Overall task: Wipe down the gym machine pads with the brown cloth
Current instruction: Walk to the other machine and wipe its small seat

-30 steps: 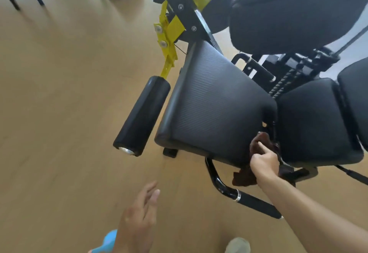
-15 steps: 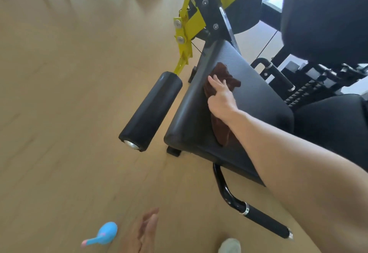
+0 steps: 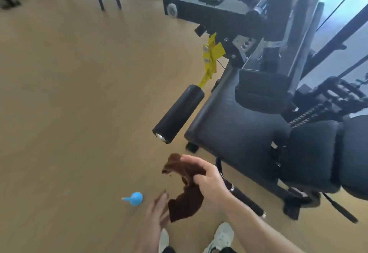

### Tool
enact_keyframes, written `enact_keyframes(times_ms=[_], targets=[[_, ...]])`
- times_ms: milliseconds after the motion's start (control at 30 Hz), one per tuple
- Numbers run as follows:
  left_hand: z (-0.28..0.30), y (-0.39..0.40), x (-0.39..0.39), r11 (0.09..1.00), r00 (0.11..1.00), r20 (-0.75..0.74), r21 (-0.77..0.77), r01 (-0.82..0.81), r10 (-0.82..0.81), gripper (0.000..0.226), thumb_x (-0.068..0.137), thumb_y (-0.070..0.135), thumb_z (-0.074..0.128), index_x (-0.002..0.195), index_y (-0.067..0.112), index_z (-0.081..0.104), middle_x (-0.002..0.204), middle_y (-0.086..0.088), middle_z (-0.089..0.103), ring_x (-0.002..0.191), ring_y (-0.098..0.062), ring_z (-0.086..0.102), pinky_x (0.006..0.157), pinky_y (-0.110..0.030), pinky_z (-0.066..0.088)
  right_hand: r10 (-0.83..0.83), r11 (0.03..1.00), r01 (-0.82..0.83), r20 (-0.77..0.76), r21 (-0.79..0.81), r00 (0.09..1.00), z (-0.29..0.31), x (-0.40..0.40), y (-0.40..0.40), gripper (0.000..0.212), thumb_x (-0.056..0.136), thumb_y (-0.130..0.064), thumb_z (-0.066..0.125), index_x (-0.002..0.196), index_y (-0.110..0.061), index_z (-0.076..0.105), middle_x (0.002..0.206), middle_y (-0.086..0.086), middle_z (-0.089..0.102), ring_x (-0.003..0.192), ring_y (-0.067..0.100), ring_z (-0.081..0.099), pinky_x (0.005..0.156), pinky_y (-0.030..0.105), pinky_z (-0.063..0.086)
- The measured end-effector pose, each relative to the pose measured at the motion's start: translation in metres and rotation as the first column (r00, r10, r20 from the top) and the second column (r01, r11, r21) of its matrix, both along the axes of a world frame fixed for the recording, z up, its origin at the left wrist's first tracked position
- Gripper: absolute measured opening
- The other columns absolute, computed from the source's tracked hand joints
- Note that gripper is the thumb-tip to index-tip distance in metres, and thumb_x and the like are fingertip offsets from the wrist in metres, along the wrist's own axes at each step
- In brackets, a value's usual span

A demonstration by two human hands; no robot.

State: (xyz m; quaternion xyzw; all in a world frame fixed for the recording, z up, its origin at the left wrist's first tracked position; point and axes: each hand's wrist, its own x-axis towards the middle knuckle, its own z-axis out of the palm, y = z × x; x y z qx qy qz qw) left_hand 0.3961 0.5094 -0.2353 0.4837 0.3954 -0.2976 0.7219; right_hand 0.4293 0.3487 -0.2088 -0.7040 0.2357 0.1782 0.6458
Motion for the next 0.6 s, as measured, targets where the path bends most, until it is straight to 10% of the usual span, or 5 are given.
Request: enact_keyframes(times_ms=[167, 333, 467, 600], targets=[[0.083, 0.015, -0.003, 0.967, 0.983, 0.097, -0.185, 0.174, -0.158, 0.064, 0.091, 0.065, 0.053, 0.128, 0.014, 0.068, 0.125, -0.021, 0.07, 0.119, -0.039, 0.065, 0.097, -0.051, 0.052, 0.028, 0.985, -0.042, 0.085, 0.168, 0.996, 0.078, -0.083, 0.036, 0.07, 0.082, 0.02, 0.058, 0.132, -0.028, 0.065, 0.124, -0.012, 0.072, 0.122, 0.006, 0.064, 0.099, 0.033, 0.057], [0.107, -0.017, -0.025, 0.867, 0.864, 0.07, 0.025, 0.498, -0.498, 0.081, 0.06, 0.079, 0.073, 0.116, 0.02, 0.07, 0.106, -0.011, 0.078, 0.102, -0.037, 0.072, 0.099, -0.056, 0.054, -0.511, 0.856, 0.504, 0.038, 0.114, 0.859, 0.106, -0.132, 0.015, 0.054, 0.091, -0.017, 0.075, 0.137, -0.036, 0.054, 0.111, -0.004, 0.073, 0.105, 0.015, 0.072, 0.078, 0.027, 0.061], [0.128, -0.051, -0.061, 0.739, 0.711, 0.21, 0.111, 0.665, -0.671, 0.046, 0.072, 0.047, 0.074, 0.107, 0.017, 0.073, 0.096, -0.008, 0.08, 0.094, -0.03, 0.076, 0.09, -0.046, 0.06, -0.618, 0.785, 0.619, -0.051, 0.019, 0.785, 0.126, -0.183, -0.003, 0.055, 0.088, -0.04, 0.076, 0.136, -0.04, 0.048, 0.121, -0.014, 0.067, 0.108, 0.003, 0.064, 0.083, 0.015, 0.05], [0.152, -0.081, -0.103, 0.536, 0.47, 0.365, 0.102, 0.838, -0.804, 0.026, 0.084, 0.028, 0.073, 0.104, 0.011, 0.076, 0.09, -0.015, 0.08, 0.084, -0.033, 0.077, 0.074, -0.044, 0.061, -0.795, 0.603, 0.791, -0.005, 0.104, 0.607, 0.155, -0.25, -0.013, 0.016, 0.093, -0.016, 0.07, 0.108, -0.011, 0.073, 0.102, 0.001, 0.079, 0.09, 0.006, 0.07, 0.068, 0.006, 0.05]])
